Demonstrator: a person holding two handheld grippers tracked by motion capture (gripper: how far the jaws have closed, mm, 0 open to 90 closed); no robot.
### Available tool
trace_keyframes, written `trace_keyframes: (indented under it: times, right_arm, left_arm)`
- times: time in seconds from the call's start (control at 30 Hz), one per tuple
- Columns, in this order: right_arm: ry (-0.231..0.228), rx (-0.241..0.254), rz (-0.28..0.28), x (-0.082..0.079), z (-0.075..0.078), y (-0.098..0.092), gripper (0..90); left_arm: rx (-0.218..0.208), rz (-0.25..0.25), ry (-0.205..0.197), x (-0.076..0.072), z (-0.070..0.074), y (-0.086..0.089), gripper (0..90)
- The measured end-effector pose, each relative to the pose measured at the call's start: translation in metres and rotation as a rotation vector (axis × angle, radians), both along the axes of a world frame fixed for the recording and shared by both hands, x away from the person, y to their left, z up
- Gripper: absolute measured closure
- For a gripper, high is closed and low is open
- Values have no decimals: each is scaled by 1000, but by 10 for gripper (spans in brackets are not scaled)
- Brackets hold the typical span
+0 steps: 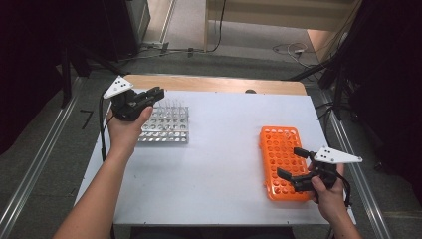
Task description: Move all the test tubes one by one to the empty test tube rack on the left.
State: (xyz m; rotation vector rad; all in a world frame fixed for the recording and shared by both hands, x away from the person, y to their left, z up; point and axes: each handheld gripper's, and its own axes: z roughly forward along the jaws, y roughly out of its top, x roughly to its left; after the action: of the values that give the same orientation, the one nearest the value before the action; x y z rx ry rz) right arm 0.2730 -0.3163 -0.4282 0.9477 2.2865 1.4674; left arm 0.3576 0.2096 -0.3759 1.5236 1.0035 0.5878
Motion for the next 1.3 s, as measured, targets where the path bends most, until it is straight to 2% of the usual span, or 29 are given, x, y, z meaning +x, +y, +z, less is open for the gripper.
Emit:
trace_keyframes:
  times: [0.27, 0.57, 0.93, 1.1, 1.3]
  right_arm:
    - [-2, 3, -9, 1, -1, -2, 0]
    - [1, 3, -9, 1, -2, -2, 0]
    - [3, 5, -16, 2, -3, -3, 0]
    - [2, 5, -17, 2, -2, -4, 0]
    - [0, 5, -20, 2, -2, -6, 0]
  left_arm:
    - [16, 62, 12, 20, -9, 4, 766]
    - [43, 106, 31, 36, -23, 7, 766]
    - [67, 122, 62, 47, -34, 4, 765]
    - [73, 124, 88, 50, -39, 3, 765]
    - [100, 123, 119, 49, -43, 1, 765]
